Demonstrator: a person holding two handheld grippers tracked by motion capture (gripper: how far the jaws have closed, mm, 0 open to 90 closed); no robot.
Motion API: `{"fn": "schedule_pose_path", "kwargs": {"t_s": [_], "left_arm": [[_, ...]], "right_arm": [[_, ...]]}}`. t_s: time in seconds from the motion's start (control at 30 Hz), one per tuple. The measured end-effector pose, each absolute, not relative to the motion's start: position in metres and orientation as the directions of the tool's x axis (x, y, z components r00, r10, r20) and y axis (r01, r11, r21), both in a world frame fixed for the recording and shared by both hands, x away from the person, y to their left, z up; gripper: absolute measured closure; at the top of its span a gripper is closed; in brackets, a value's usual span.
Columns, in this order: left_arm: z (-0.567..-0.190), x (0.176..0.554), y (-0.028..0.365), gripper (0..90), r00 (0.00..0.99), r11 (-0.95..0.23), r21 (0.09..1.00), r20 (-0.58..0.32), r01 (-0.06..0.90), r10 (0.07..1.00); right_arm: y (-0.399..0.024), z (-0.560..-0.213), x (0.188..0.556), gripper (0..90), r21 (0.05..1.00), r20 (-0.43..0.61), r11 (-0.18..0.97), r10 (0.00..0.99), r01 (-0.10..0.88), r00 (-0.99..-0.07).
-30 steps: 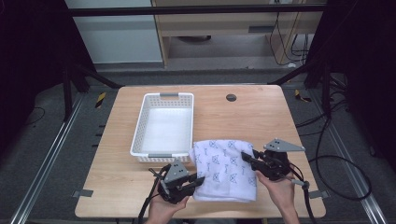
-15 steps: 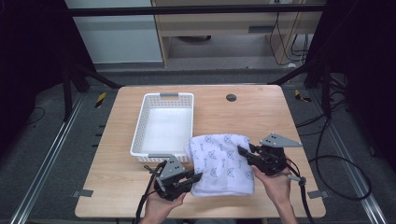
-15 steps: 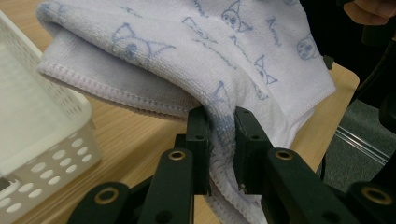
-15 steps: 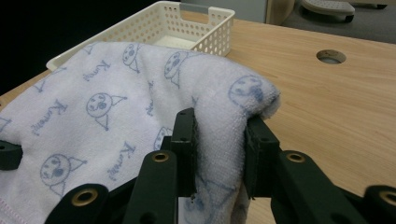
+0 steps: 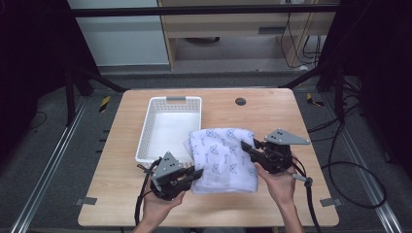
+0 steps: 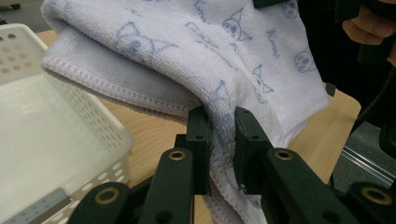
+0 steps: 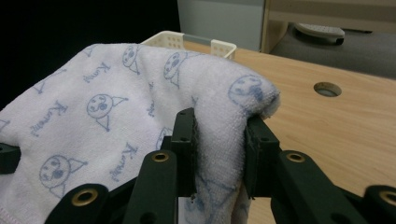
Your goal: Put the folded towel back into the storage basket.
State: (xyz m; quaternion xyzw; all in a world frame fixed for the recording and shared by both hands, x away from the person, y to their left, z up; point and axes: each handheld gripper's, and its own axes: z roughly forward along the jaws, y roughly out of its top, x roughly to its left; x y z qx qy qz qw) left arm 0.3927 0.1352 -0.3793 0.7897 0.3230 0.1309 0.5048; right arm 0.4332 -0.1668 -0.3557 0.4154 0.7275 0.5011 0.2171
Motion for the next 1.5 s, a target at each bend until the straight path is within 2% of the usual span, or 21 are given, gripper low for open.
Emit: {"fn": "schedule_pose_path", "kwargs": {"t_s": [0.63, 1.5], "left_arm": [[-0.363, 0.403, 0.162, 77.6, 0.719, -0.235, 0.903, -0.107, 0.359, 0.687], [-0.347, 0.423, 0.21, 77.8, 0.632, -0.153, 0.921, -0.118, 0.358, 0.766]], "right_arm": [[-0.142, -0.337, 0.447, 70.0, 0.931, 0.089, 0.134, 0.817, 0.339, -0.569], [-0.09, -0.32, 0.484, 70.1, 0.949, 0.081, 0.121, 0.797, 0.29, -0.599]]}}
